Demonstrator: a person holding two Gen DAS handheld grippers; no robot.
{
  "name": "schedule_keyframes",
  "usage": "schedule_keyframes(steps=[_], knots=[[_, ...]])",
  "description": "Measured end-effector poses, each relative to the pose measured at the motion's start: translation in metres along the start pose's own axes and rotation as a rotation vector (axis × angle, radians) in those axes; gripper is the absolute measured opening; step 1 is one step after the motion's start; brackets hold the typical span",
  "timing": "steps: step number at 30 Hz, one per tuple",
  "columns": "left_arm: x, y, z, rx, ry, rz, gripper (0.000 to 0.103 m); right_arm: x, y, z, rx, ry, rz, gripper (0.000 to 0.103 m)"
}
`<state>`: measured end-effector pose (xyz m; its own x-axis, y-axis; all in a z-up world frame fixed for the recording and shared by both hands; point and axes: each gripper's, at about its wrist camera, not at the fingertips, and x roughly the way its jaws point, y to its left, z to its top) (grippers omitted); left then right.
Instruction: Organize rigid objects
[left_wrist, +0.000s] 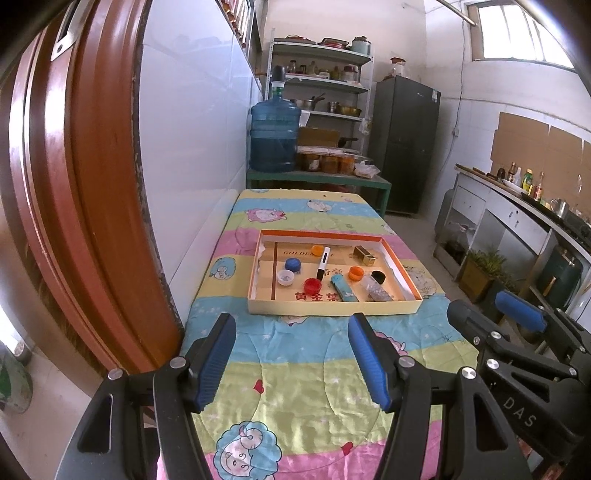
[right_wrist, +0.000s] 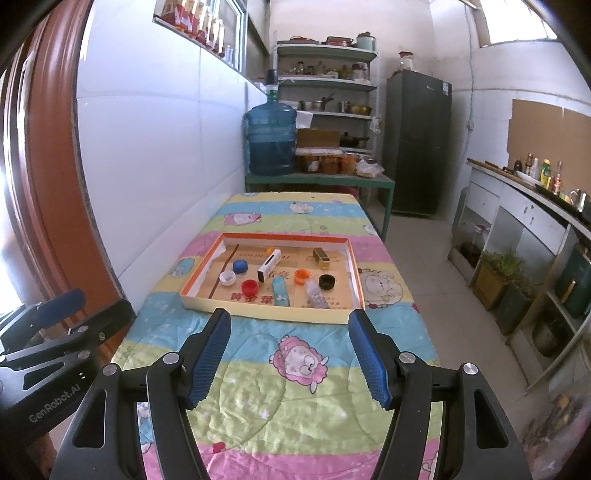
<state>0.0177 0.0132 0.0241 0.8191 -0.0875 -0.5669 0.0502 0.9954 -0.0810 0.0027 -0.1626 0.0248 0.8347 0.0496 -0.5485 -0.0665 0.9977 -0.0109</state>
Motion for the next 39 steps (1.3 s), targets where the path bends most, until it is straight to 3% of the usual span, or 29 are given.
schedule_keyframes(steps=[39], knots=[[0.0070,0.0024,-0.0056,0.006,0.011,0.030,0.064,0.0054,0.0035,-0.0005,-0.001,0.007,0.014,0.068]])
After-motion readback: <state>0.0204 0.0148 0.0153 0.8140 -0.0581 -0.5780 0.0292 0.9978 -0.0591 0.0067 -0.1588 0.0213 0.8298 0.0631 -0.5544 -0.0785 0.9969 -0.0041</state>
